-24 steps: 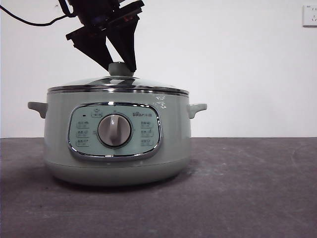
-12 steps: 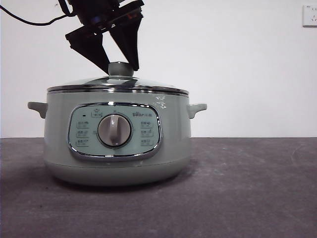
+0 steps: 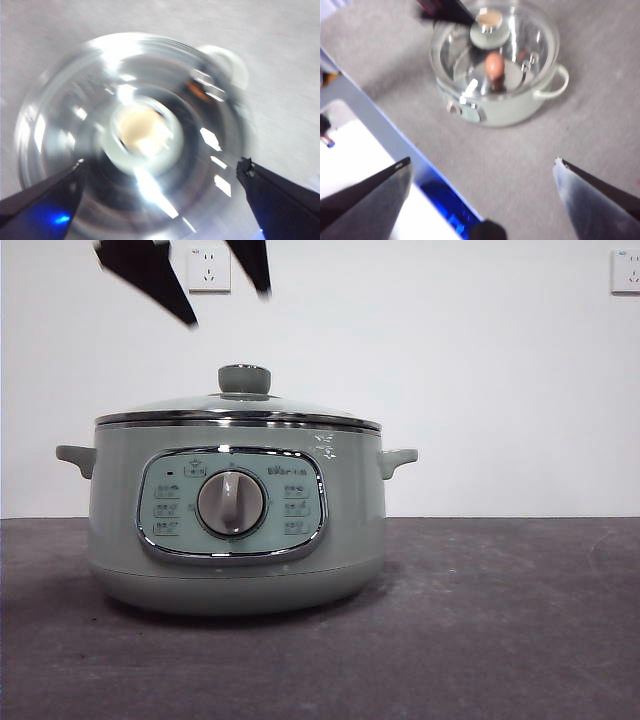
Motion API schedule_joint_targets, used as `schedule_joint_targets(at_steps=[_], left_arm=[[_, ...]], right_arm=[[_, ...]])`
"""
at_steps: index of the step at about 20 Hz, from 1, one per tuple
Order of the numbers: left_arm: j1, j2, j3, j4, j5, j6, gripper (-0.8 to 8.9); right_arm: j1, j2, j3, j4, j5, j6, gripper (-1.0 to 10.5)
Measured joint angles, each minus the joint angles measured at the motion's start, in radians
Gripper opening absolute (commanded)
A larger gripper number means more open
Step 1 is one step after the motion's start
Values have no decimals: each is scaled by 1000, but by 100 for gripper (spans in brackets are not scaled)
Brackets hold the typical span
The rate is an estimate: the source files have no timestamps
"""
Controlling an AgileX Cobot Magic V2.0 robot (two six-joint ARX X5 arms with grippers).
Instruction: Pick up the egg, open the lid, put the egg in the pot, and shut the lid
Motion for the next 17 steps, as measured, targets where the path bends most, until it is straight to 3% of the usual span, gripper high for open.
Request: schedule_joint_targets(at_steps=[3,5,6,7,8,17], left_arm=[[0,-77,42,-128,127,0,501],[0,-132,42,-186,207,0,484],[0,-158,42,-205,228,0,369],[0,-182,42,-222,235,0,172],[0,-206,42,-244,235,3,-38],[-1,-277,43,-248,233,34,-3]], right_arm=[[0,18,0,-34,0,0,465],[0,21,0,-41,-1,0,309],[0,22,0,-41,-1,0,167],[0,22,0,-41,0,0,25],[0,22,0,-41,0,0,-12],[0,21,0,-42,0,8,1]])
